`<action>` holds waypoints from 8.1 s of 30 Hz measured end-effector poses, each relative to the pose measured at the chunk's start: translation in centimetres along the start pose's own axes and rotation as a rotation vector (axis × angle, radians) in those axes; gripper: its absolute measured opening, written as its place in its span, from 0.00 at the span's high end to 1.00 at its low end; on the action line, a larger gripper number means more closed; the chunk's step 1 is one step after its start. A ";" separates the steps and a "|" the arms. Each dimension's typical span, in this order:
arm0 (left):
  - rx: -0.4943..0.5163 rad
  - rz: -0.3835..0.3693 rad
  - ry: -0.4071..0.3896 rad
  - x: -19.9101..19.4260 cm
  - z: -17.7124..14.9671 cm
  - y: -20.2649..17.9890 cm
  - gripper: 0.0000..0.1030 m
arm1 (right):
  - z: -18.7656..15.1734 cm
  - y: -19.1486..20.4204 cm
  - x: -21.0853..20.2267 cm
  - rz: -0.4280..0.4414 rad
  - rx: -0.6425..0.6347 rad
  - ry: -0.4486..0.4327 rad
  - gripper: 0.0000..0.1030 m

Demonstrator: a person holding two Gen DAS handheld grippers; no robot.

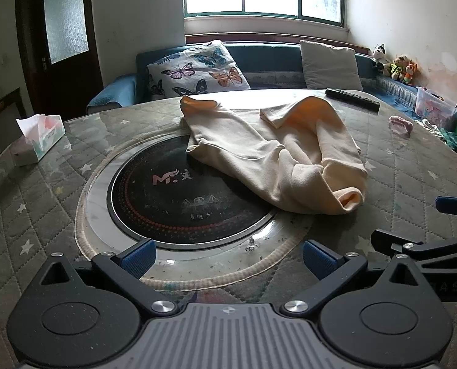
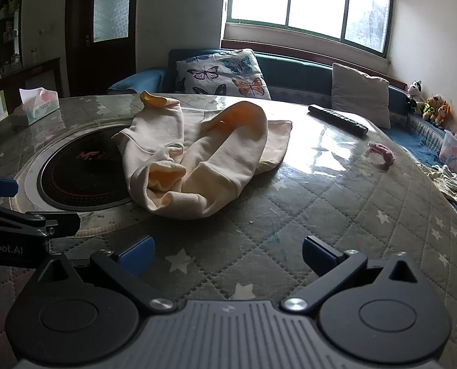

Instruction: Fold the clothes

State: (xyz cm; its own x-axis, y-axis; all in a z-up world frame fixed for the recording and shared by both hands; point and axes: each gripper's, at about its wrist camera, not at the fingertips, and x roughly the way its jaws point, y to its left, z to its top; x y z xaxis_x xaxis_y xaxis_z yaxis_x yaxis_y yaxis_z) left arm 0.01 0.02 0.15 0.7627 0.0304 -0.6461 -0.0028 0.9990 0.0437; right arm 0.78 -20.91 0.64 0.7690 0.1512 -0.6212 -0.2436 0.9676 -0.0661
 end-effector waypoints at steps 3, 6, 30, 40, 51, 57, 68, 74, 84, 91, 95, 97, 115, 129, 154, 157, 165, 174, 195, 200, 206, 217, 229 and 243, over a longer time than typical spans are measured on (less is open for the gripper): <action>0.005 0.003 0.000 -0.1 0.1 -0.1 0.00 | 0.0 0.2 -0.1 -0.001 -0.003 0.001 0.00; 0.010 0.002 -0.002 -0.2 0.1 -0.5 0.00 | 0.1 0.2 -0.3 -0.002 -0.004 0.001 0.00; 0.036 0.011 0.022 1.0 1.2 -1.1 0.00 | 0.6 -1.4 -0.3 -0.003 -0.010 0.007 0.00; 0.028 0.017 0.021 1.3 1.6 -1.0 0.00 | 0.7 -1.5 0.2 0.002 -0.014 0.021 0.00; 0.039 0.013 0.015 1.9 2.6 -1.1 0.00 | 1.6 -1.8 0.8 0.009 -0.038 0.019 0.00; 0.032 0.019 -0.003 2.2 3.8 -0.7 0.00 | 2.5 -2.2 1.4 0.021 -0.032 0.016 0.00; 0.033 -0.008 -0.021 2.8 5.9 -0.9 0.01 | 3.0 -2.8 2.3 0.044 -0.012 0.026 0.00; 0.046 -0.026 0.001 4.3 6.9 -1.6 0.06 | 3.9 -3.5 3.1 0.046 0.004 0.024 0.01; 0.057 -0.058 0.051 8.7 10.0 -2.7 0.27 | 6.3 -5.6 6.8 0.090 0.103 0.055 0.16; 0.117 -0.109 0.119 11.6 9.8 -3.8 0.47 | 7.7 -6.0 9.4 0.117 0.105 0.074 0.24; 0.128 -0.148 0.149 12.1 9.2 -3.7 0.78 | 7.5 -5.9 10.6 0.148 0.107 0.107 0.38; 0.122 -0.154 0.148 11.9 9.0 -3.4 0.86 | 7.3 -5.8 10.8 0.168 0.114 0.119 0.45; -0.014 -0.126 0.058 3.2 5.4 2.4 0.94 | 5.3 -4.2 3.3 0.248 0.060 0.040 0.99; -0.046 -0.137 0.090 -7.1 -3.6 6.4 0.93 | 4.0 -2.5 -3.1 0.300 -0.040 0.004 0.90; 0.009 -0.081 0.047 -0.3 2.8 6.9 0.54 | 8.3 -0.9 7.1 0.189 -0.039 0.027 0.97; 0.014 -0.098 0.068 1.5 3.6 6.3 0.55 | 7.8 -3.3 4.6 0.136 -0.002 -0.002 0.97; 0.063 -0.095 0.114 4.5 3.4 4.4 0.54 | 2.1 -8.8 -0.9 0.004 0.129 0.073 0.91; 0.066 -0.055 0.139 5.8 2.6 5.1 0.71 | -0.4 -9.6 -0.8 -0.062 0.087 0.107 0.57; 0.004 -0.105 0.147 6.9 4.7 6.4 0.75 | 0.8 -13.2 0.8 -0.235 0.162 0.039 0.38; -0.033 -0.131 0.172 8.9 5.9 7.0 0.75 | -0.2 -12.9 0.9 -0.216 0.146 0.054 0.38; -0.050 -0.117 0.099 10.8 9.3 7.5 0.68 | 0.1 -12.3 1.0 -0.180 0.141 0.046 0.37; -0.034 -0.130 0.047 9.8 11.6 7.9 0.58 | 0.7 -11.3 1.0 -0.136 0.121 0.033 0.33; 0.050 -0.058 0.126 13.1 8.6 4.4 0.59 | 0.1 -10.2 2.1 -0.095 0.123 0.061 0.33; -0.054 0.000 0.015 10.4 9.0 8.6 0.96 | 0.0 -9.6 1.8 -0.093 0.112 0.062 0.33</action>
State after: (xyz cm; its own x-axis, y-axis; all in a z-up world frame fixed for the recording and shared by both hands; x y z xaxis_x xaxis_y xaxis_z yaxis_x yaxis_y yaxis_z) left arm 13.73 8.66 0.70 0.7530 0.0300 -0.6573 -0.0376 0.9993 0.0026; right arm 4.53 -29.96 0.12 0.7461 0.0503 -0.6640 -0.1027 0.9939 -0.0401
